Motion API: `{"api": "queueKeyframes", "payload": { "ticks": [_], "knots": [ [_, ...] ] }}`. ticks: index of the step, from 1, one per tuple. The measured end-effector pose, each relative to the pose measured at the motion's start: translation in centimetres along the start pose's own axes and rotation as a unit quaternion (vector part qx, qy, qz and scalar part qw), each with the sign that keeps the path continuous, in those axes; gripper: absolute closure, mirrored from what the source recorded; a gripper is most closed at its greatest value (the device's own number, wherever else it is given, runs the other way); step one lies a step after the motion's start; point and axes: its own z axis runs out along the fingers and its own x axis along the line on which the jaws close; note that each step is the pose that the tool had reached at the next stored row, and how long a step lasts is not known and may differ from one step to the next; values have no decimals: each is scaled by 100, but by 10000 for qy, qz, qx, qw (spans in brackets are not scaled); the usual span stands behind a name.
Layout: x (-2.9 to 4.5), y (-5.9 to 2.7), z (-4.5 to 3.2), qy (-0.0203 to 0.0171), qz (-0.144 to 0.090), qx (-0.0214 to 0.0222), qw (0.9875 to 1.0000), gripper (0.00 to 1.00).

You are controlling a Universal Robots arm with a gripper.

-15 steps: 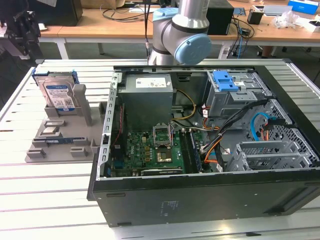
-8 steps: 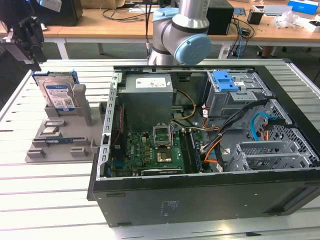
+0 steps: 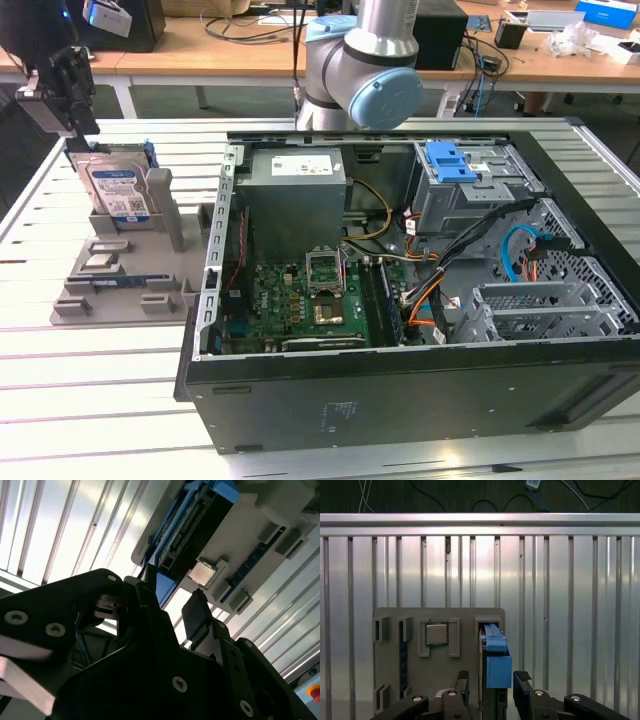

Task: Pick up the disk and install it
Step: 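Pick up the disk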

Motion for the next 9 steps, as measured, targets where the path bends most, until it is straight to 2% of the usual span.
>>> {"api": "queueKeyframes", "payload": {
  "ticks": [2, 5, 9],
  "knots": [
    [-23, -5, 57, 1, -1, 2, 10000, 52],
    [-25, -8, 114, 6, -3, 1, 10000, 52],
    [-29, -13, 226, 10, -5, 0, 10000, 52]
  ]
}}
